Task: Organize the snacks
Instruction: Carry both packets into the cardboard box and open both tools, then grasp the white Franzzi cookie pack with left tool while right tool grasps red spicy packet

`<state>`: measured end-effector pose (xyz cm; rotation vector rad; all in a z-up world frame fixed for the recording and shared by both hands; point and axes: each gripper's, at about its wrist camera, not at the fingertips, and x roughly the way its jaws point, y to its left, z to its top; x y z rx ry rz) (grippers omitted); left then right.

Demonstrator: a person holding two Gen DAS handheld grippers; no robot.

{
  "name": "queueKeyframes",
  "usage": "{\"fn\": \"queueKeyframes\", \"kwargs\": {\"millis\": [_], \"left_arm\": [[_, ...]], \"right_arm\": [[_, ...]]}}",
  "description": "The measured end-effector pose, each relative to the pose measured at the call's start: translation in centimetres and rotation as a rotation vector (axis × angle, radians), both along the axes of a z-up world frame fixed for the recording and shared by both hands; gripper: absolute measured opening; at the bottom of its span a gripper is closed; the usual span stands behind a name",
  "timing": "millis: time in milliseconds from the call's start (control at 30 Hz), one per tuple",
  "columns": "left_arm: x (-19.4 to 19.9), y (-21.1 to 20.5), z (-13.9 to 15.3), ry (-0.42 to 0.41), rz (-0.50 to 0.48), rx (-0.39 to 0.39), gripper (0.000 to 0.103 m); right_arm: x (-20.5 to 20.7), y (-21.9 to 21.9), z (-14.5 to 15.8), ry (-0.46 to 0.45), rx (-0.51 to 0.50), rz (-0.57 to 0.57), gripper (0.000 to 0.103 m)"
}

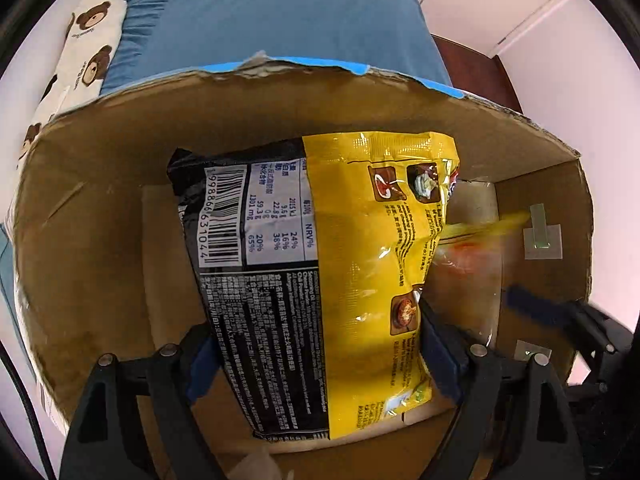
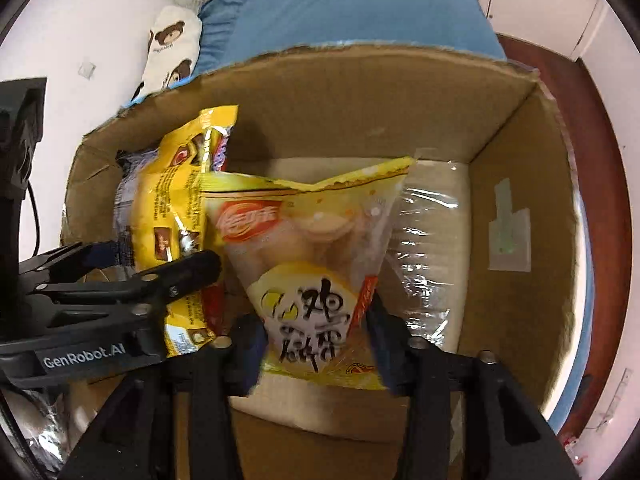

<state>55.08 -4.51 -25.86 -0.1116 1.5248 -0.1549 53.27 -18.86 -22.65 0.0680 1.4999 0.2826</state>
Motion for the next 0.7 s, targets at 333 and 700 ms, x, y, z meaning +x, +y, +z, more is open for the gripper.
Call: {"fn": "queueKeyframes", "kwargs": {"millis": [333, 700], "left_arm": [[-3.7, 1.2, 3.1, -0.124, 0.07, 0.025, 0.096], [-10.4, 0.8, 8.9, -0.331, 0.09, 0.102, 0.096]], "right_arm": [[-2.6, -1.6, 2.4, -0.068, -0.042, -0.048, 0.095], [-8.7, -1.5, 7.9, -0.254, -0.069, -0.105, 0.095]]}}
